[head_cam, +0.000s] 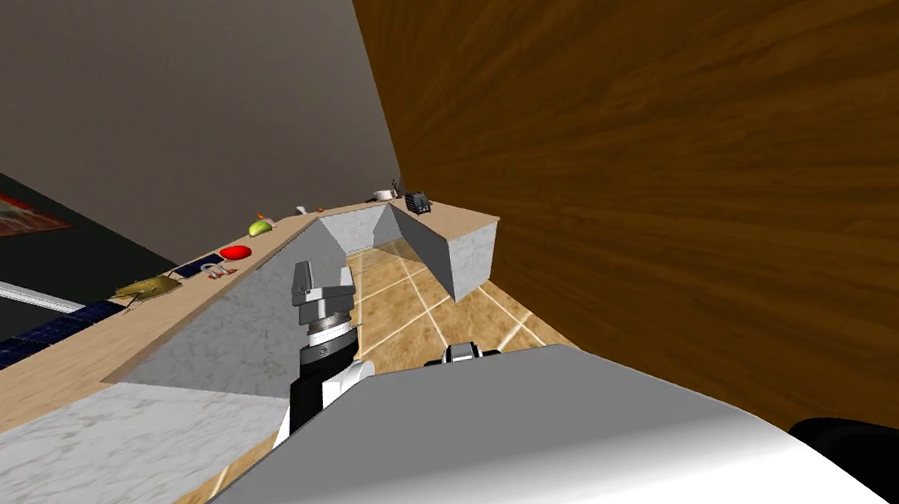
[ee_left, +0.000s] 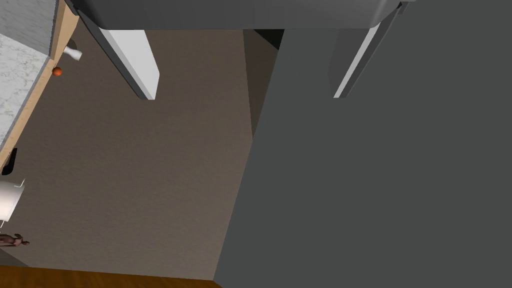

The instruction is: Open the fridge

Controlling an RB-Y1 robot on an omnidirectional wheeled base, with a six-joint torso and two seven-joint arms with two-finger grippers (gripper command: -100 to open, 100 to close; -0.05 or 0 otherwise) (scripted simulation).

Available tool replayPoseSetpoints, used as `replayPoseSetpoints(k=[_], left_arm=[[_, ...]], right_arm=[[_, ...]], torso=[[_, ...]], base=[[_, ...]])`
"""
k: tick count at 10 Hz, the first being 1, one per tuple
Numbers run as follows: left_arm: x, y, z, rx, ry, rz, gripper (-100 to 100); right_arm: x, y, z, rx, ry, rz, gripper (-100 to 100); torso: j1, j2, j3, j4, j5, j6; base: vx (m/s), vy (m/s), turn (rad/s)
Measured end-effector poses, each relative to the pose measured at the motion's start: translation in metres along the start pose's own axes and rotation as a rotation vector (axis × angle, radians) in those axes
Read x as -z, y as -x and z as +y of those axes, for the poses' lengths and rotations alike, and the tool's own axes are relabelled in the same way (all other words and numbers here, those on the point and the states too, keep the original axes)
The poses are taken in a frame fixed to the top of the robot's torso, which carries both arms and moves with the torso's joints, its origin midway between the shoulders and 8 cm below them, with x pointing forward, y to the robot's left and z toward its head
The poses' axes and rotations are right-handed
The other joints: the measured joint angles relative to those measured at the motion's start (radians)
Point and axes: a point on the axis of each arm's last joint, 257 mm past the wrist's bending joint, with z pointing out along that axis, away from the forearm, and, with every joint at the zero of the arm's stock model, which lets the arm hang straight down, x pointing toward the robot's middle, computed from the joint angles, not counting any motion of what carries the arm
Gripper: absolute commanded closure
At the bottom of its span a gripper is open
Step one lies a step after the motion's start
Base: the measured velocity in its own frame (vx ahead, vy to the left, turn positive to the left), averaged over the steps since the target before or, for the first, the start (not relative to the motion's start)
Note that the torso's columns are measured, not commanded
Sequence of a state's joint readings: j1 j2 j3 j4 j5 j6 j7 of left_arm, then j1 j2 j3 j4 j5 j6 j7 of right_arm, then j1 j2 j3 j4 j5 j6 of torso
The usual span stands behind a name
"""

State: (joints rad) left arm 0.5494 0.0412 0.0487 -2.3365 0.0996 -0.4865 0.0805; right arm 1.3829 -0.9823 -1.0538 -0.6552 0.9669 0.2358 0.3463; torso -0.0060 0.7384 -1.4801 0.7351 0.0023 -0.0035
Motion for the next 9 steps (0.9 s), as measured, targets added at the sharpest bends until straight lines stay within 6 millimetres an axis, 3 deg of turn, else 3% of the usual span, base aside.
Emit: replayPoseSetpoints(k=[2,4,5,7,9], left_arm=[[0.000,0.000,0.000,0.000,0.000,0.000,0],[0.000,0.000,0.000,0.000,0.000,0.000,0],[0.000,0.000,0.000,0.000,0.000,0.000,0],[0.000,0.000,0.000,-0.001,0.000,0.000,0],[0.000,0.000,0.000,-0.001,0.000,0.000,0]], right_arm=[[0.000,-0.025,-0.008,0.033,-0.018,0.042,100],[0.002,-0.024,-0.010,0.038,-0.021,0.043,100],[0.002,-0.025,-0.009,0.037,-0.020,0.045,100],[0.005,-0.048,-0.011,0.034,-0.018,0.087,100],[0.009,-0.067,-0.011,0.037,-0.020,0.125,100]], torso=[[0.002,-0.002,-0.001,-0.001,0.001,0.002],[0.005,-0.001,-0.001,-0.001,0.002,0.003],[0.006,-0.001,0.000,0.000,0.001,0.003],[-0.005,-0.009,-0.006,-0.002,-0.002,0.004],[-0.001,0.000,0.000,0.000,0.001,0.001]], base=[[0.003,-0.005,0.017],[0.000,0.000,0.000],[0.137,-0.108,0.012],[0.236,-0.165,-0.010],[0.184,-0.187,0.002]])
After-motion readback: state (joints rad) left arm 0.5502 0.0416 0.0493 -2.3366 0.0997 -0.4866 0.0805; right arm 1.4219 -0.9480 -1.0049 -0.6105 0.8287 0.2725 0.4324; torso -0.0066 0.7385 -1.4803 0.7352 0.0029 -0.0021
